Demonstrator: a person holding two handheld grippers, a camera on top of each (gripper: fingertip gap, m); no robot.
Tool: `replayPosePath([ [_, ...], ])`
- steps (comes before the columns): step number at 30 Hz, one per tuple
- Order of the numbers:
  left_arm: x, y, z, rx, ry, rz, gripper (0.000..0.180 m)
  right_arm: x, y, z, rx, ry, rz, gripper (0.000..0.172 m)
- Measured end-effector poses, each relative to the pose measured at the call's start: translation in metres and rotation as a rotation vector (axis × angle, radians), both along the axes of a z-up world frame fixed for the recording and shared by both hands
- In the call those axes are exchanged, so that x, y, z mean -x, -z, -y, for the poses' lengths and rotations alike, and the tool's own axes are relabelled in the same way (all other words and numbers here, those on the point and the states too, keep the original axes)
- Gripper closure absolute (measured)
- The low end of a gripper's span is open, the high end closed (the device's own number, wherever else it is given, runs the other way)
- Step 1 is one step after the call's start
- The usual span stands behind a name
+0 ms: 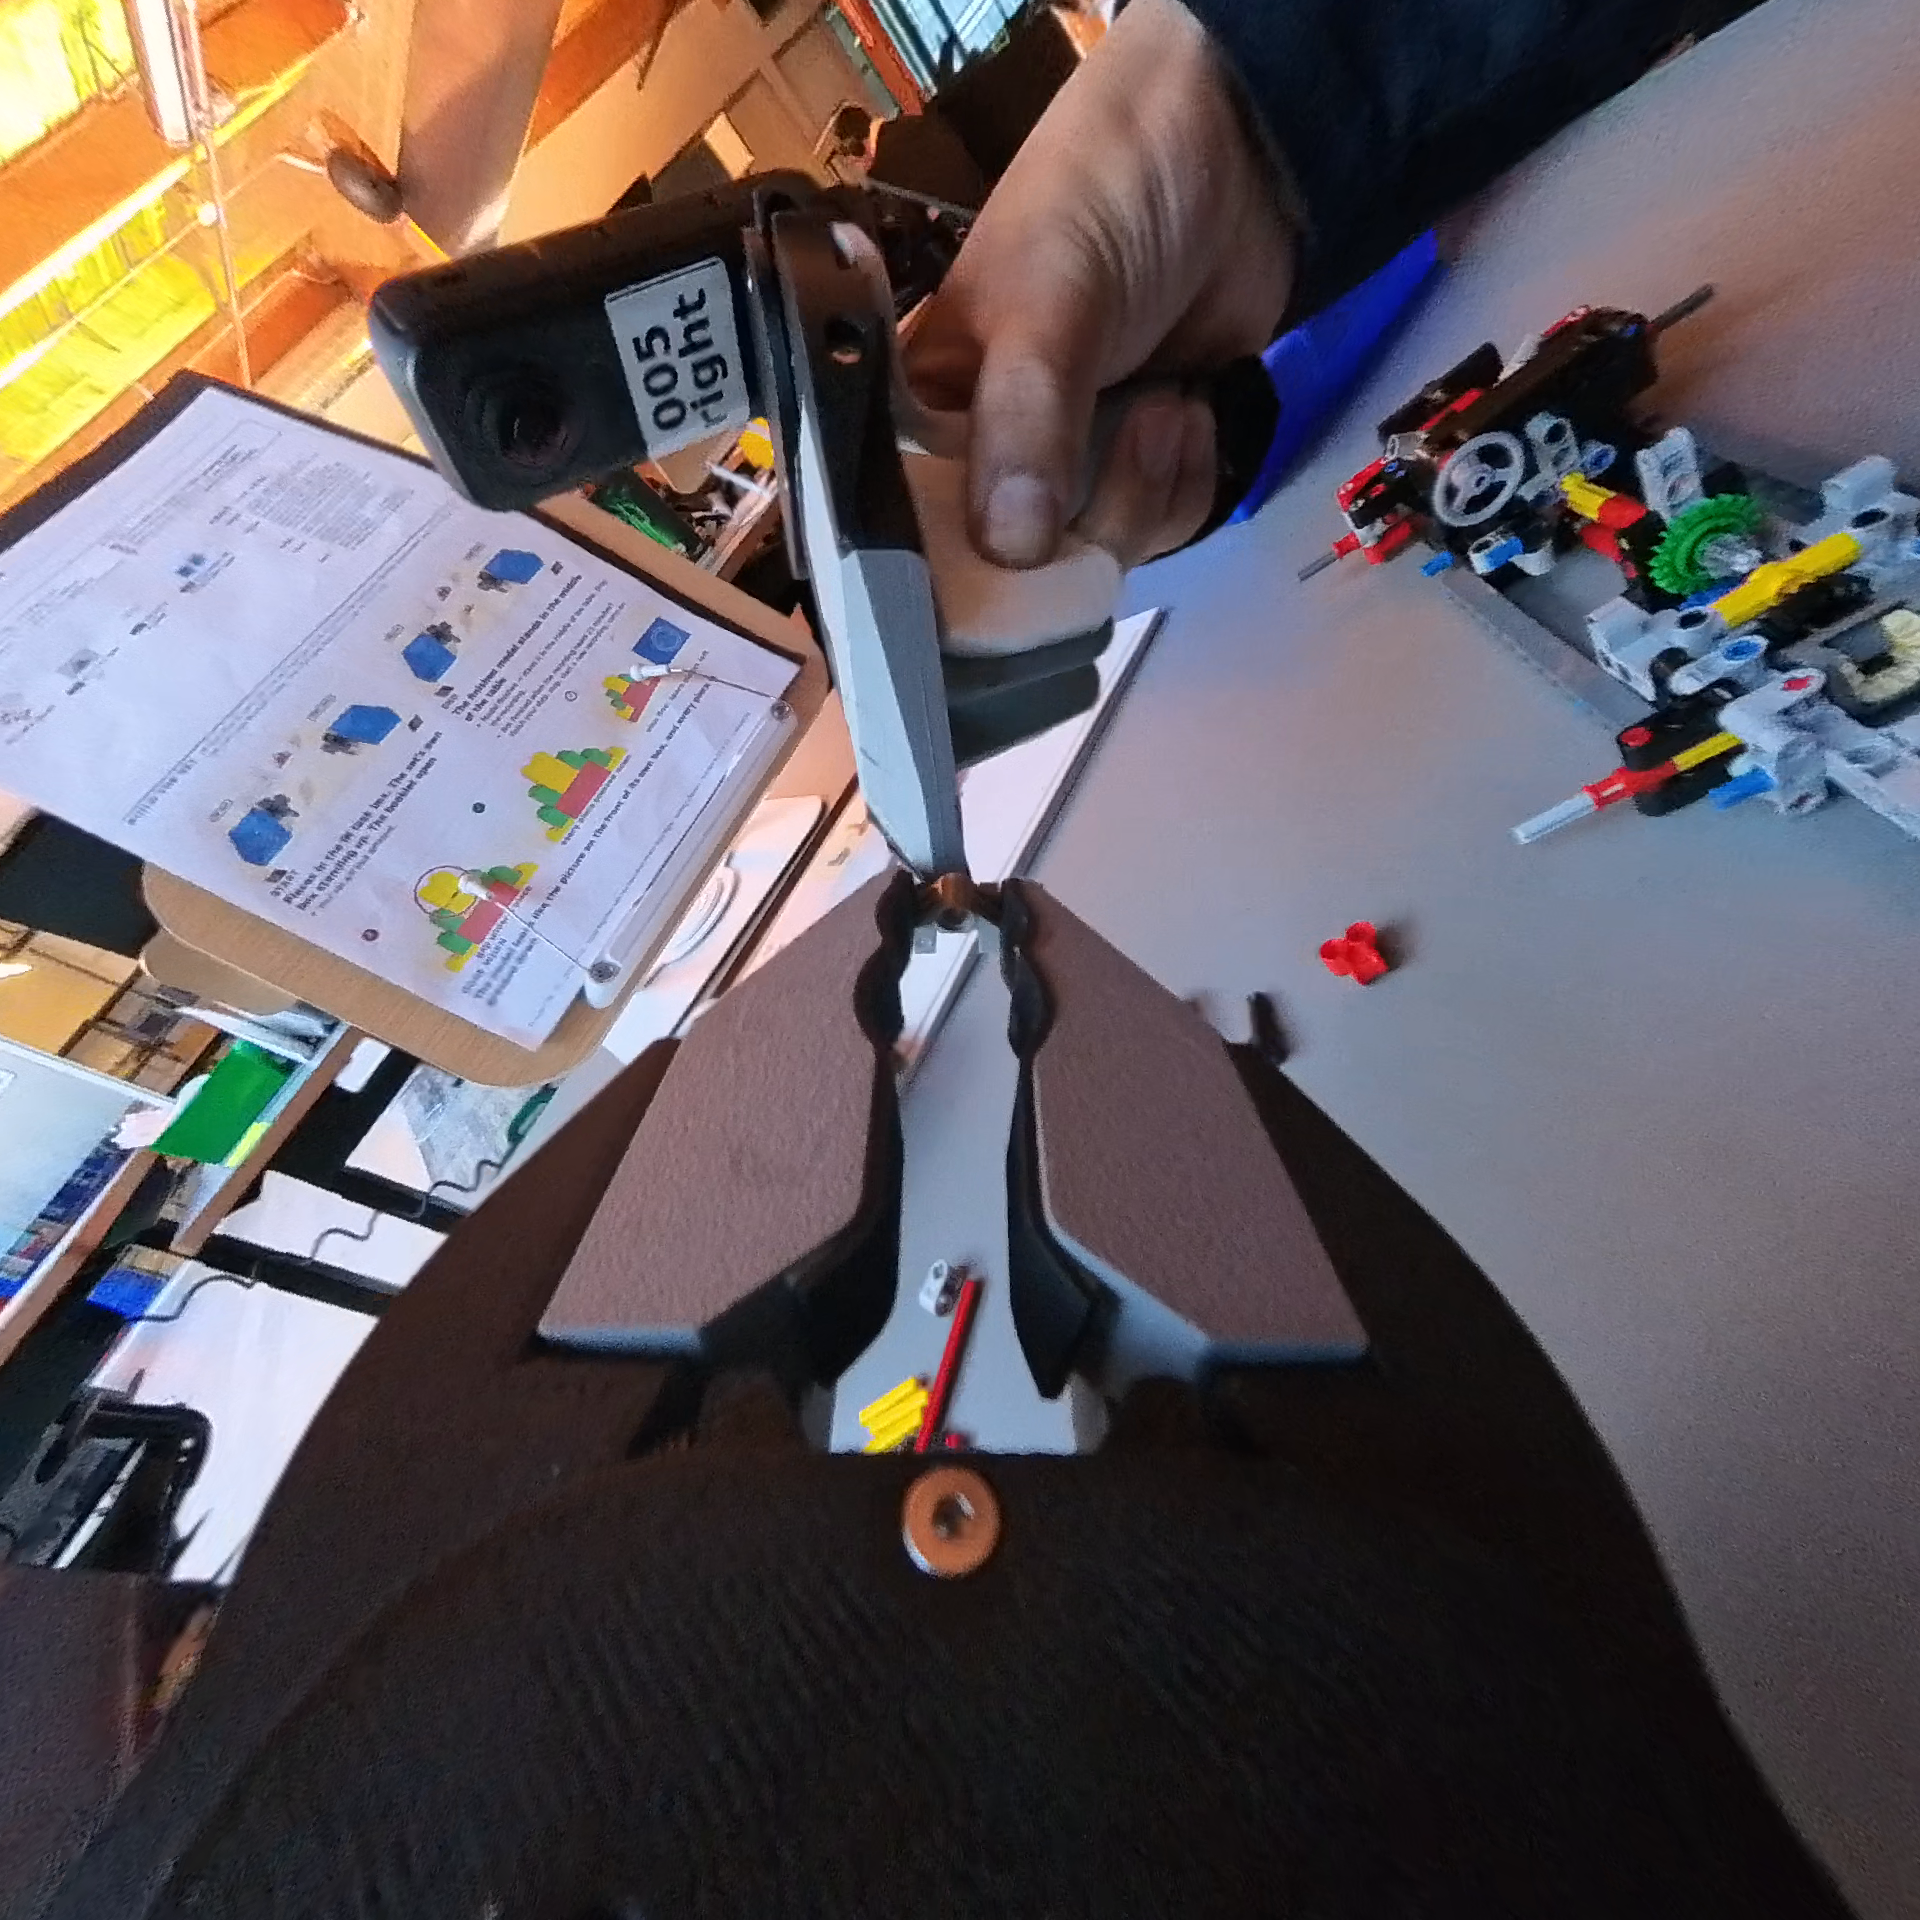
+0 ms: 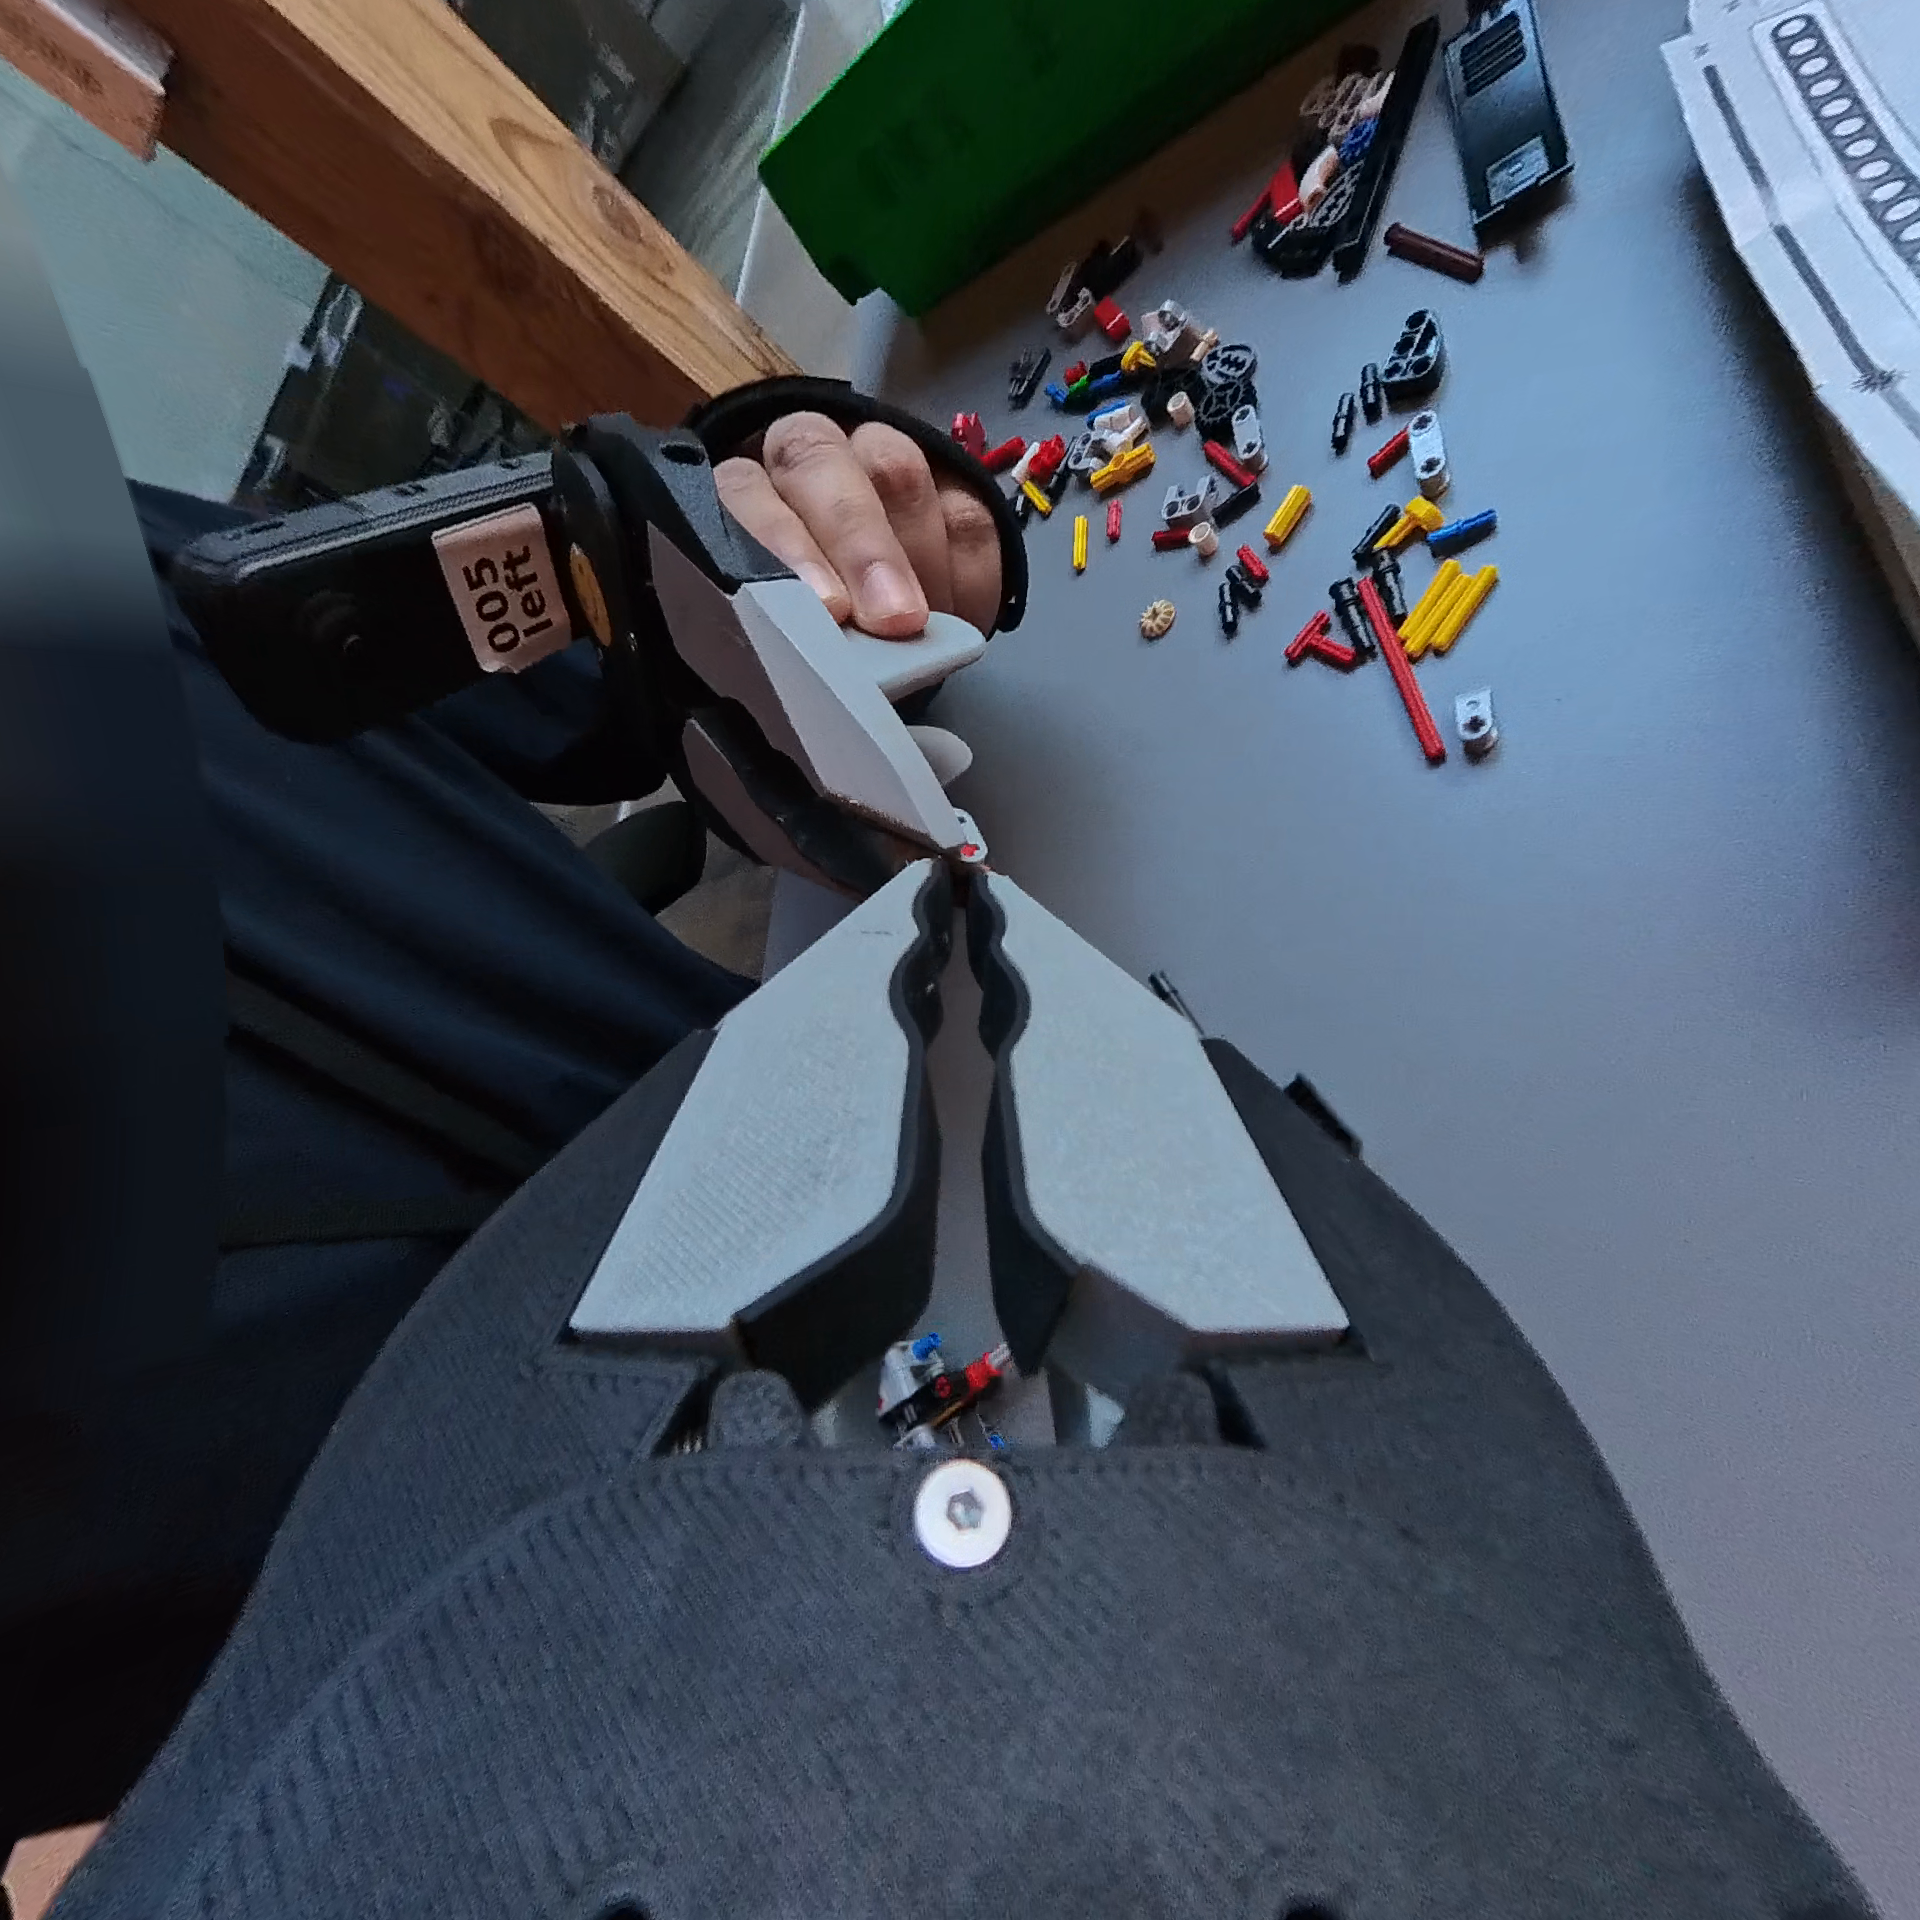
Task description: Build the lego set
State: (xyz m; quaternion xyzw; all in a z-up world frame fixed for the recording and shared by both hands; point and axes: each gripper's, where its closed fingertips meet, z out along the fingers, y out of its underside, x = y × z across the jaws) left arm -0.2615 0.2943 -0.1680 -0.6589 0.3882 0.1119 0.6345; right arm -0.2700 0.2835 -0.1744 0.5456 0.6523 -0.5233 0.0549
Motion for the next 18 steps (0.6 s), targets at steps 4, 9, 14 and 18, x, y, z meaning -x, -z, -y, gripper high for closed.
replayPosePath([
  [4,-0.001,-0.002,-0.001,0.032,0.042,0.099,0.166,-0.001,-0.003,-0.002,0.065,-0.095,0.089,0.172],
  [9,0.01,-0.029,-0.003,0.084,0.124,0.523,0.166,0.013,-0.033,-0.016,0.202,0.044,-0.083,0.172],
  [14,0.007,-0.035,-0.005,0.246,0.271,0.912,0.166,0.008,-0.061,-0.04,0.058,0.214,-0.334,0.172],
  [18,0.014,-0.038,-0.008,0.362,0.373,1.2,0.166,-0.005,-0.061,-0.027,-0.098,0.211,-0.433,0.172],
])
